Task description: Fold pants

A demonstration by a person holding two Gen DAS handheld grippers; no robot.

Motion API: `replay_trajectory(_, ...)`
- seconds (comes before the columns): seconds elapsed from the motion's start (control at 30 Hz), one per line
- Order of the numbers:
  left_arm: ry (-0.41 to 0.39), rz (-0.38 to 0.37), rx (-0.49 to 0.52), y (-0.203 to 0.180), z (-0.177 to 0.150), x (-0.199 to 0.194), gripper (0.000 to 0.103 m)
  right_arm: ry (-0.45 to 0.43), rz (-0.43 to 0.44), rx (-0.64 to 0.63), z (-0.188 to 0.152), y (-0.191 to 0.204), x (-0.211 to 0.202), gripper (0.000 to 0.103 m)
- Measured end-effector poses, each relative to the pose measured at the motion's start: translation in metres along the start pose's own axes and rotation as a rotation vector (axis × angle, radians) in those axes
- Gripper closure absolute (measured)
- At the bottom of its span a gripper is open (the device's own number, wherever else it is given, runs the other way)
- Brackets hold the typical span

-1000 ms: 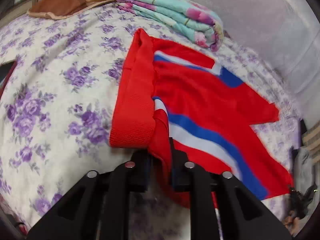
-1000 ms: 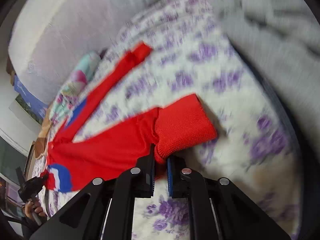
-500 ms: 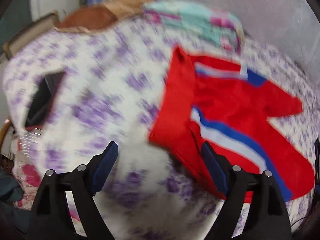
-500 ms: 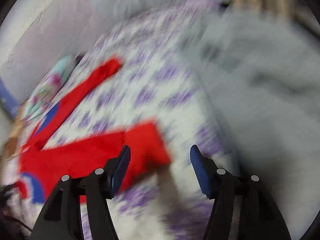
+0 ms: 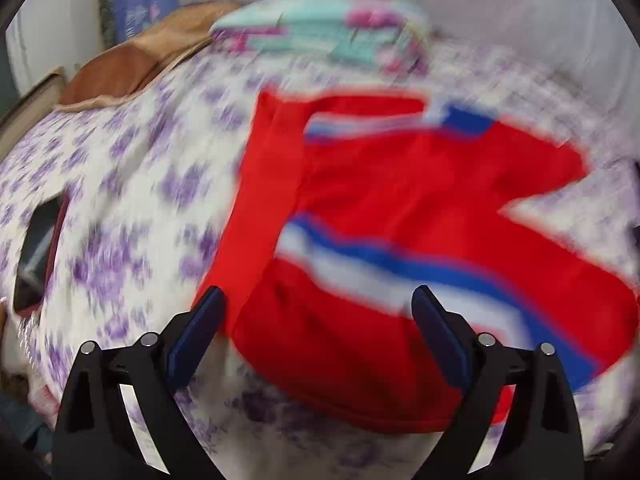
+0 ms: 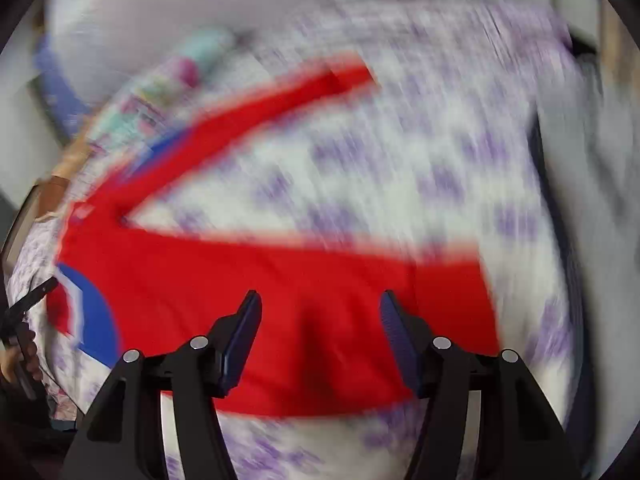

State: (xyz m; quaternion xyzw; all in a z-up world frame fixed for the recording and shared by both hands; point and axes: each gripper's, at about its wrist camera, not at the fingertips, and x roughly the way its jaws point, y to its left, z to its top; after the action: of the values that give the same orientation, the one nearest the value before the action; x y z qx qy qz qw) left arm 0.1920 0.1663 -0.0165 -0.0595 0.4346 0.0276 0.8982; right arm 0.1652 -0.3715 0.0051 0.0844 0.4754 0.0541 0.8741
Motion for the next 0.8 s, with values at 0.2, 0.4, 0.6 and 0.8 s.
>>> replay_trajectory(0.2,-0.102,0.023,-0.019,0.025,0.088,-0.006,0.005,-0.058,0.144,-0.360,0.104,0.122,0.016,0.019)
replay_trajectory(0.4,0.078,0.021,-0.105,0.050,0.142,0.093,0.005,0.036,0.124,-0.619,0.174,0.237,0.123,0.019)
replay_trajectory(0.6,0.166,0.038,-0.092,0.046,0.151,0.156,0.005,0.125,0.088,-0.811,0.195,0.294,0.235,0.019)
replay_trajectory(0.8,0.150,0.020,-0.068,0.043,0.150,0.167,0.048,0.206,0.157,-0.802,0.187,0.292,0.299,0.078)
